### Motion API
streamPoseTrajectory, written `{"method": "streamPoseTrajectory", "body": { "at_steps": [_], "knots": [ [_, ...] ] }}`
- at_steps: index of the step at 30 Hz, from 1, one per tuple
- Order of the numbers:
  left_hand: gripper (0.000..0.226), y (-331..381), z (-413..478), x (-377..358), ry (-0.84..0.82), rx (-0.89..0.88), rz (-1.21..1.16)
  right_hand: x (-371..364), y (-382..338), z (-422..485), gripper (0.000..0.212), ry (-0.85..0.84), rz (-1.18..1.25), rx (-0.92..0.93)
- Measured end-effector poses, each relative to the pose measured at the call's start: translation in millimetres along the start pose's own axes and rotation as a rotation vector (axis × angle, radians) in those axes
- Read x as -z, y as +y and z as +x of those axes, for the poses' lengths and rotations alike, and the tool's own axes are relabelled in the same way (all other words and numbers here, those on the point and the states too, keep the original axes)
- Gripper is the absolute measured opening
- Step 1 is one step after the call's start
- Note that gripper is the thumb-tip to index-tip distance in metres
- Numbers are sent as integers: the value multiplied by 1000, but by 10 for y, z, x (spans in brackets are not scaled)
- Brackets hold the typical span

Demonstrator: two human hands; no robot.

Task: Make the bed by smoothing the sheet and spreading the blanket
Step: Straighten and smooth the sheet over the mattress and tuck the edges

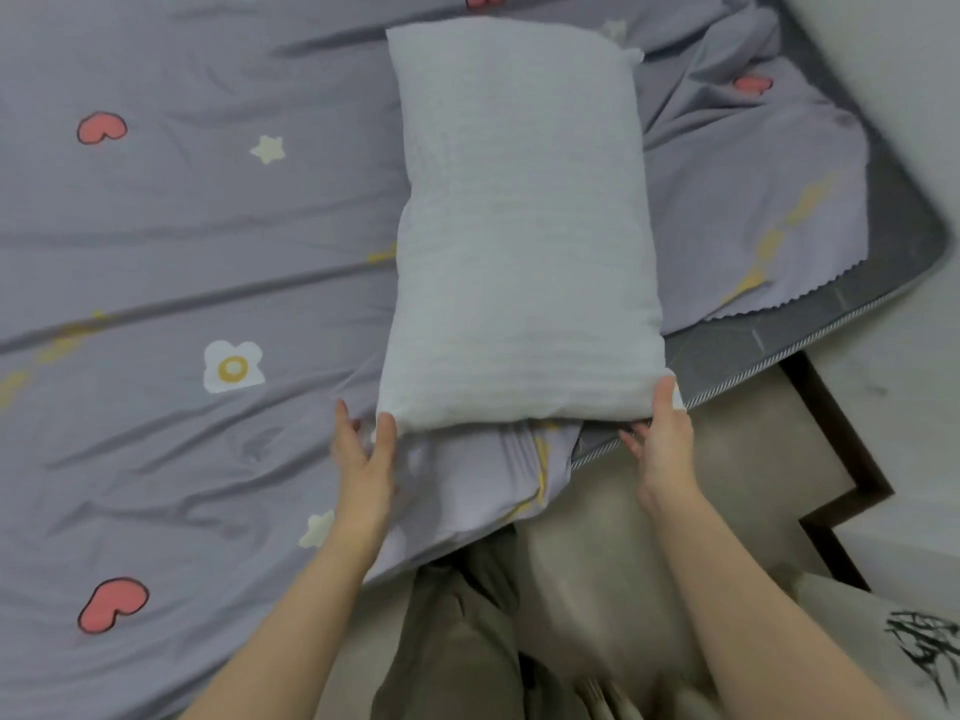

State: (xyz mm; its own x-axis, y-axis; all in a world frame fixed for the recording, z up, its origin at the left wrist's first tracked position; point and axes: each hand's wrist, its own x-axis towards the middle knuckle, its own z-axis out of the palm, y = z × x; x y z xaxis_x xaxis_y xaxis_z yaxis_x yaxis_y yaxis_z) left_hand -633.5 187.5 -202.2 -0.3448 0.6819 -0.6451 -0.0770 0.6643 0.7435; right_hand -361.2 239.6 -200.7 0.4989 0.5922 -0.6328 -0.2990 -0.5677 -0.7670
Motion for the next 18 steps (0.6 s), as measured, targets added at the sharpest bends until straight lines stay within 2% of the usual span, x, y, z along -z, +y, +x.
{"method": "streamPoseTrajectory", "body": {
  "at_steps": [2, 4, 6, 7, 10, 13, 18],
  "knots": [
    [79, 301, 171, -123, -20, 10, -60, -137, -214, 125, 44, -71, 58, -71],
    [82, 577, 351, -257, -118, 13, -84, -292, -390, 250, 70, -100, 92, -118],
    [73, 845, 524, -410, -195, 19, -86, -430, -555, 361, 90, -127, 78, -175],
    [70, 964, 610, -483, -203, 26, -95, -486, -646, 405, 92, -166, 50, -199],
    [67, 1295, 794, -650, -224, 37, -86, -617, -931, 499, 81, -352, -8, -247],
    [53, 1527, 888, -770, -271, 40, -78, -647, -1236, 607, 71, -483, -72, -302],
    [46, 2082, 971, -973, -305, -112, -87, -721, -1780, 861, 63, -678, 47, -289]
  ]
}}
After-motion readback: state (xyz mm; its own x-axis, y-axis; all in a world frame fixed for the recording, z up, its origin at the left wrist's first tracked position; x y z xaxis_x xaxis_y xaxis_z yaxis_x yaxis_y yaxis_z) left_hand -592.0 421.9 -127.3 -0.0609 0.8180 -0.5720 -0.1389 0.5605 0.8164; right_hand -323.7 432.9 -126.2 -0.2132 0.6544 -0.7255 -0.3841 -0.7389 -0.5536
